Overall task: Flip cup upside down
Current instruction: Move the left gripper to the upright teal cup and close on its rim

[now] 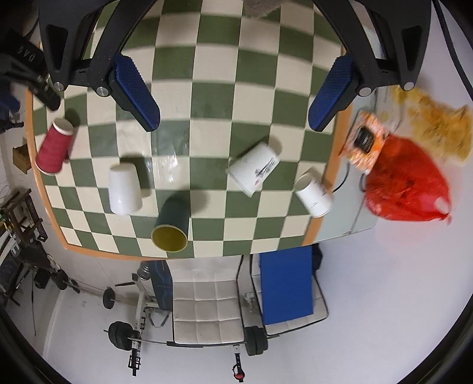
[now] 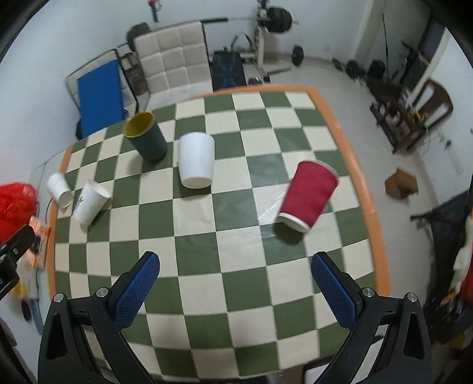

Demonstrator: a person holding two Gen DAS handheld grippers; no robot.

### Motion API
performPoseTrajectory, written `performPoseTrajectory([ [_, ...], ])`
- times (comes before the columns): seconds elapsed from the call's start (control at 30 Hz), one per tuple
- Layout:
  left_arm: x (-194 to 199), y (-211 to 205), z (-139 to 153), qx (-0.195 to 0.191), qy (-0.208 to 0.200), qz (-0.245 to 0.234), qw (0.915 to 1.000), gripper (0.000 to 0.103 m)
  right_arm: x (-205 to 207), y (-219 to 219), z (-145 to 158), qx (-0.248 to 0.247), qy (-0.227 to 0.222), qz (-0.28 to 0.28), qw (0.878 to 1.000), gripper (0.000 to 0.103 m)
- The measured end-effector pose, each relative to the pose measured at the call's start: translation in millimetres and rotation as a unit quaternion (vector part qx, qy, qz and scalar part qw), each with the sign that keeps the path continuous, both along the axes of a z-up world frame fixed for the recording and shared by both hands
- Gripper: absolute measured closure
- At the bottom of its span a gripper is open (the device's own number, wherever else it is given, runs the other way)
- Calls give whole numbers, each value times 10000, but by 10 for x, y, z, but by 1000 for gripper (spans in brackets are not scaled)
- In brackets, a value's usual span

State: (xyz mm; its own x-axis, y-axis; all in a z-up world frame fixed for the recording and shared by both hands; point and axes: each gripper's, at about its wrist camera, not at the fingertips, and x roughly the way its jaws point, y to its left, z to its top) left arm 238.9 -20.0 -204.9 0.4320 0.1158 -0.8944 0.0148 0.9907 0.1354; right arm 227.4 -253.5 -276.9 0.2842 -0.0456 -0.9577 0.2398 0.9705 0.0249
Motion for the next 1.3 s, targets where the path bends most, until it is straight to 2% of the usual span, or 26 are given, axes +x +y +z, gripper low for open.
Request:
performPoseTrajectory([
  [0.2,611,-49,-428,-151,-227,-260,9993,0,454,78,-587,172,382,-241,9988,0],
  [0.27,776,-100,-572,-213,-250,-359,9988,0,567,106,-755,96,524,-253,9983,0],
  [0.57,1315,-432,-1030,-236,-404,-1060,9933,2,994,104,-1269,229,823,-232,9961,0],
  [0.77,1576,-582,-1204,-284,-372,-1292,9905,2,1170,92,-1410,47,1032,-221,9944,0],
  [1.1,1816,-659,-1378,-399,-321,-1262,9907,2,1281,141,-1452,-358,1149,-120,9927,0],
  [1.3,1897,-689,-1433,-460,-331,-1271,9903,2,1355,187,-1475,-826,1285,-54,9882,0],
])
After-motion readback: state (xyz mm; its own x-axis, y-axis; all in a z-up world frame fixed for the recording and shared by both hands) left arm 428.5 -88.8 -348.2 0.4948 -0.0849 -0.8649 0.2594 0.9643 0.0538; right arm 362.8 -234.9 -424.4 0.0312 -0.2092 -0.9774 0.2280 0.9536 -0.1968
